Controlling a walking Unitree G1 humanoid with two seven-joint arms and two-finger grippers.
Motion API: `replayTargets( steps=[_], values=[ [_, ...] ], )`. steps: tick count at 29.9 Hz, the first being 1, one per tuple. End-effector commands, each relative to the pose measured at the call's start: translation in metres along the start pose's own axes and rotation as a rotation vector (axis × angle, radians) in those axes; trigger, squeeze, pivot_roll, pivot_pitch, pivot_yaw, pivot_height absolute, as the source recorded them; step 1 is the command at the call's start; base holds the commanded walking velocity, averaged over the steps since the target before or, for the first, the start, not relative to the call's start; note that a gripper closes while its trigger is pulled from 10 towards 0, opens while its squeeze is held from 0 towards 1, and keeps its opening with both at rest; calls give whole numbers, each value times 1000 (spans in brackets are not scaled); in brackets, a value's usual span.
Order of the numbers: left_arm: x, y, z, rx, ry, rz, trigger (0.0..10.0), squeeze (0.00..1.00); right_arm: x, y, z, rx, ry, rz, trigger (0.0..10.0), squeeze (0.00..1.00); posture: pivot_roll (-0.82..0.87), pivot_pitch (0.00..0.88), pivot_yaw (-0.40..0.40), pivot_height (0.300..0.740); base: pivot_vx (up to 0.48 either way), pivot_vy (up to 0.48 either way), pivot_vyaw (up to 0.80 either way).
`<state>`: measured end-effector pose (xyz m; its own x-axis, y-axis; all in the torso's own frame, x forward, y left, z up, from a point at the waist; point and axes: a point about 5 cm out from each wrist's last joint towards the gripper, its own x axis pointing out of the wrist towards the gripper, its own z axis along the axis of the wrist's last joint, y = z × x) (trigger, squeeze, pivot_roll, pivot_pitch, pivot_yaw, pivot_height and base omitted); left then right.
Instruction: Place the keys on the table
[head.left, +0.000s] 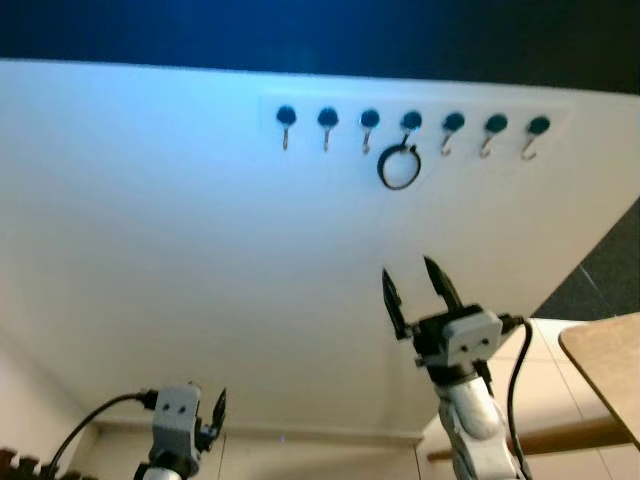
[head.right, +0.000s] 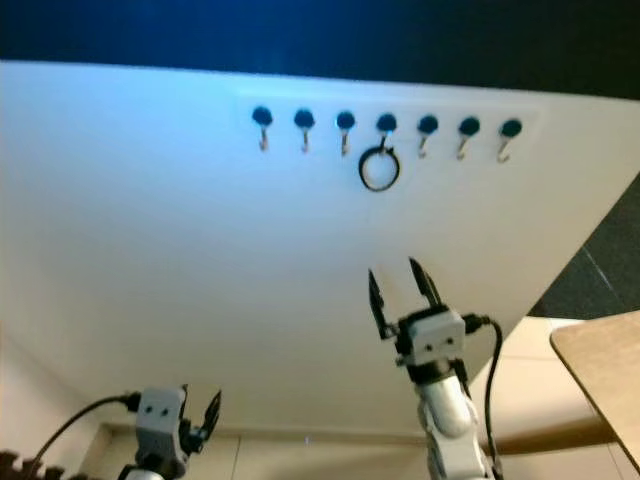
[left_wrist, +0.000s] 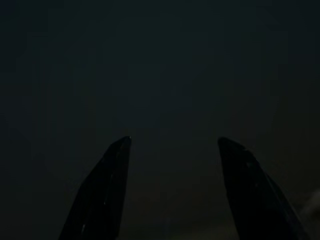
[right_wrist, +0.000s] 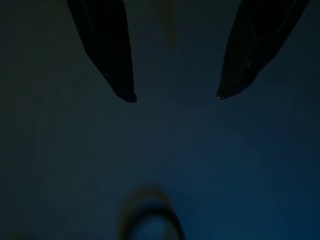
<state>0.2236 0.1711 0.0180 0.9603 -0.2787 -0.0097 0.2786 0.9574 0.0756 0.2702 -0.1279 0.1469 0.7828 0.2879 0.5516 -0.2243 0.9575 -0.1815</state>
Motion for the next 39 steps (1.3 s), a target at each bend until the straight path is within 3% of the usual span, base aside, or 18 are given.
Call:
replayTargets(
  steps=[1, 3, 4, 8, 9, 10, 17, 18, 20, 21, 22, 30, 39],
  values=[
    [11, -17, 19, -23, -87, -100, 10000, 0, 9, 5, 7, 44, -22, 2, 10000, 0, 45, 61, -31, 740, 0, 0, 0],
    [24, -27, 47, -25, -206, -177, 10000, 0, 20, 7, 16, 77, -66, -8, 10000, 0, 49, 54, -28, 740, 0, 0, 0],
    [24, -27, 47, -25, -206, -177, 10000, 0, 20, 7, 16, 77, -66, -8, 10000, 0, 49, 54, -28, 740, 0, 0, 0],
    [32, -33, 83, 4, -359, -221, 10000, 0, 31, 8, 26, 103, -110, -15, 10000, 0, 46, 50, -24, 740, 0, 0, 0],
    [32, -35, 95, 26, -412, -231, 10000, 0, 33, 8, 28, 110, -114, -12, 10000, 216, 46, 50, -24, 740, 0, 0, 0],
    [32, -36, 110, 52, -472, -240, 10000, 0, 34, 8, 30, 118, -115, -13, 10000, 1000, 43, 49, -22, 740, 0, 0, 0],
    [16, -43, 146, 146, -613, -301, 10000, 0, 37, 3, 32, 139, -103, -49, 10000, 1000, 49, 54, -28, 740, 0, 0, 0],
    [9, -47, 154, 164, -636, -323, 10000, 0, 40, 2, 36, 150, -109, -55, 10000, 498, 49, 58, -29, 740, 0, 0, 0],
    [7, -49, 157, 167, -644, -331, 10000, 0, 41, 1, 38, 154, -114, -55, 10000, 498, 49, 58, -30, 740, 0, 0, 0],
    [5, -52, 162, 169, -658, -344, 10000, 0, 44, 0, 41, 160, -122, -56, 10000, 47, 49, 59, -30, 740, 0, 0, 0],
    [5, -55, 164, 165, -660, -349, 10000, 0, 46, 0, 42, 167, -127, -57, 10000, 0, 50, 62, -31, 740, 0, 0, 0],
    [7, -61, 165, 173, -634, -362, 10000, 0, 57, -5, 51, 216, -156, -99, 10000, 0, 54, 74, -34, 740, 0, 0, 0],
    [7, -63, 167, 167, -617, -352, 10000, 0, 65, -11, 57, 211, -182, -136, 10000, 0, 54, 79, -36, 740, 0, 0, 0]
  ],
)
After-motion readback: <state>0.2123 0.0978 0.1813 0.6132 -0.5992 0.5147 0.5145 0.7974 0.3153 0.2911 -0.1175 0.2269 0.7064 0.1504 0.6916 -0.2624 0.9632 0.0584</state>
